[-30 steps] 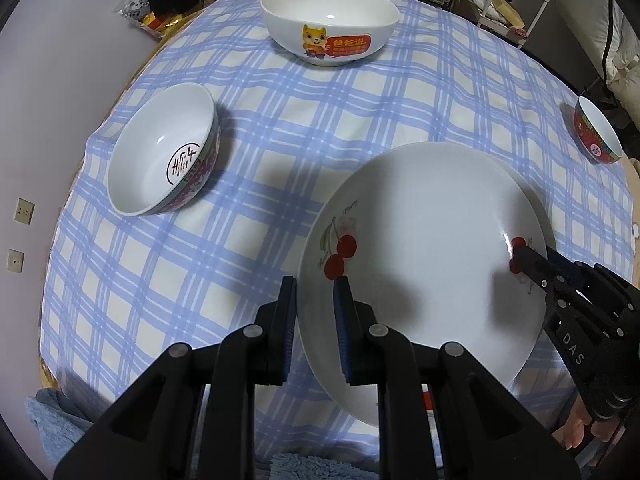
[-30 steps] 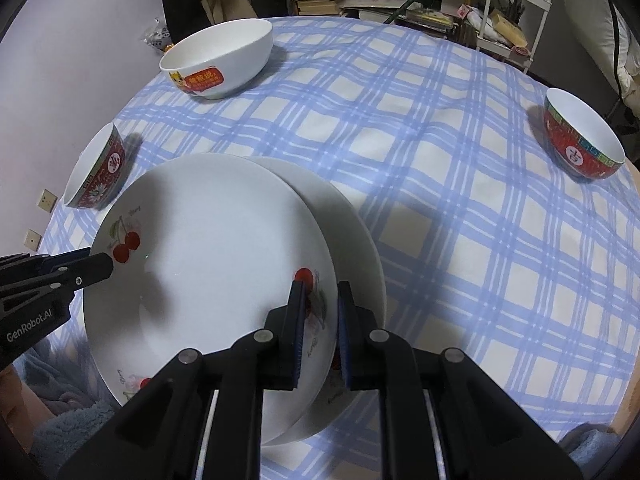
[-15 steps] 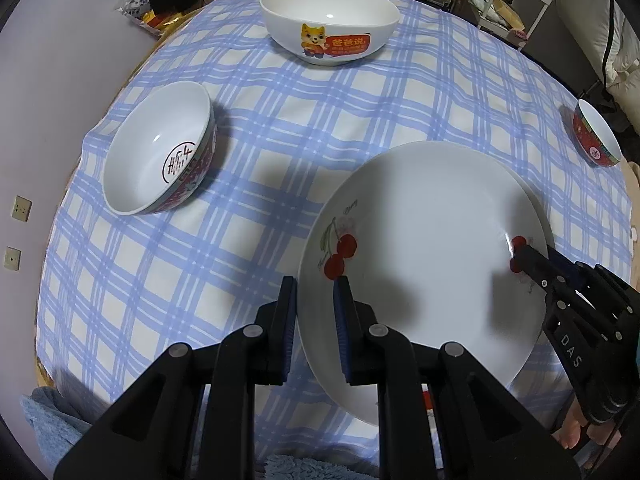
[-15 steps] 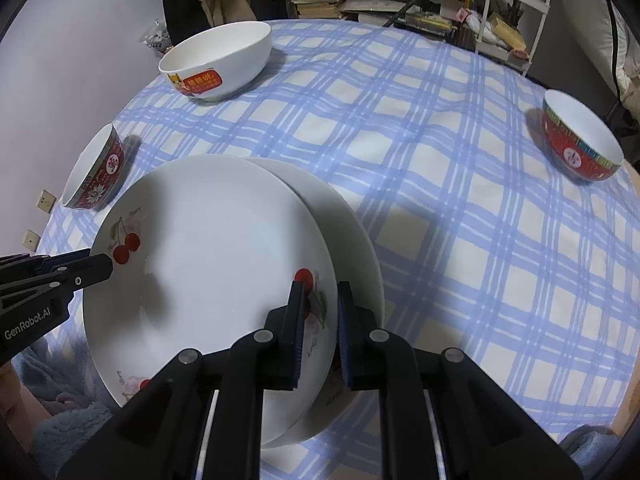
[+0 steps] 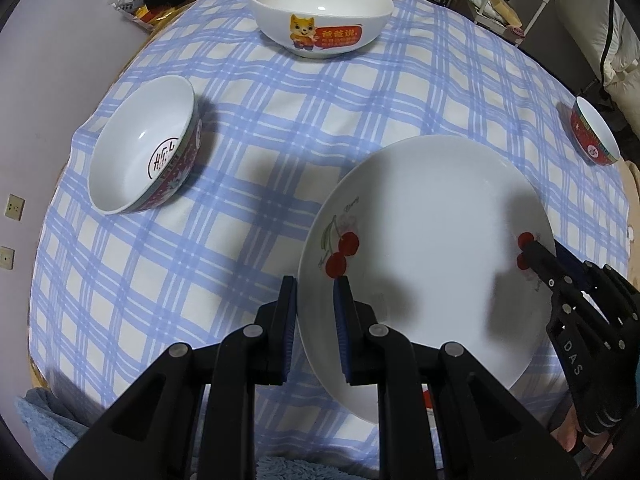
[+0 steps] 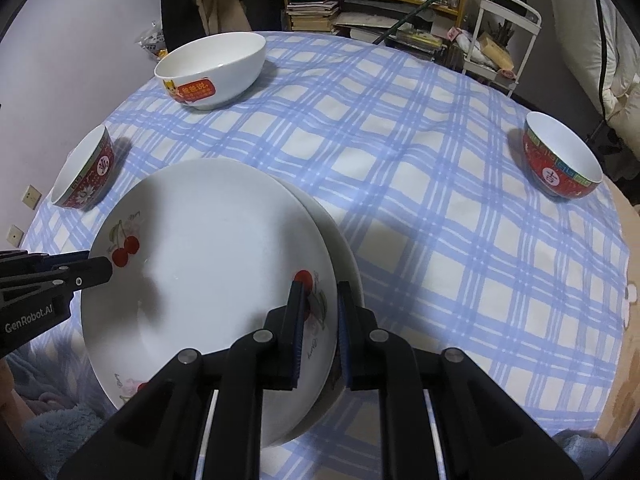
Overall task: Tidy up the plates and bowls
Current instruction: 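Carry the cherry plate with both tools and lower it onto the plate stack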
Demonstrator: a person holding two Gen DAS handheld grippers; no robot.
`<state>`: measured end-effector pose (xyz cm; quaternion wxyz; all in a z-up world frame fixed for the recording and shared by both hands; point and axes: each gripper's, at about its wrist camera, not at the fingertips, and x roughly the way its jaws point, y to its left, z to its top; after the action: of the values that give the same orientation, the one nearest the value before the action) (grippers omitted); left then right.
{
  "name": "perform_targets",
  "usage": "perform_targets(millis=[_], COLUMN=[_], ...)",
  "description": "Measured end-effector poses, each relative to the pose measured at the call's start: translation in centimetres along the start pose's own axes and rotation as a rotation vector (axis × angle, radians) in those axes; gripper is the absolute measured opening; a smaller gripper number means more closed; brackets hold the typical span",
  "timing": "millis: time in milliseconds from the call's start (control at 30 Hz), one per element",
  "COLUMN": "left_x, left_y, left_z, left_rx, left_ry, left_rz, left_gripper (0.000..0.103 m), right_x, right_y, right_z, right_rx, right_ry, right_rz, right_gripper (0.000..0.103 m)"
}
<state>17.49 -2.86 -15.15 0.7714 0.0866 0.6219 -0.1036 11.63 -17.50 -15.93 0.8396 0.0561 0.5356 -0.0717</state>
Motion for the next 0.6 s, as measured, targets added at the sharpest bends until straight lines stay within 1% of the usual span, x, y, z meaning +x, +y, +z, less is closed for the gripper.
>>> perform_targets(millis=[200, 267, 333, 600], left_x=[0.29, 0.73, 0.76, 0.41], left_y=[-0.03, 0.21, 0.51, 0.63], left_z=[-0.23, -0.30, -0.21, -0.55], left_rx=[0.009, -0.005, -0.022, -0.025], left_ry=[0.004, 0.018, 0.022, 0.015], left_rz=[0.010, 0.014, 0.001, 0.013], left_gripper=[0.017, 0.019, 0.019, 0.019], right_x=[-0.25, -0.26, -0.32, -0.60], right_y=[-0.35, -0.50, -0.55, -0.64], right_z=[-0.30, -0.36, -0.39, -0.86], right_rx=[0.016, 0.024, 0.030, 0.033], right_ry=[-0.002, -0.004, -0.005, -0.006], right_rz=[0.017, 0.024, 0.028, 0.029], right_gripper=[0.017, 0.017, 0.017, 0.017])
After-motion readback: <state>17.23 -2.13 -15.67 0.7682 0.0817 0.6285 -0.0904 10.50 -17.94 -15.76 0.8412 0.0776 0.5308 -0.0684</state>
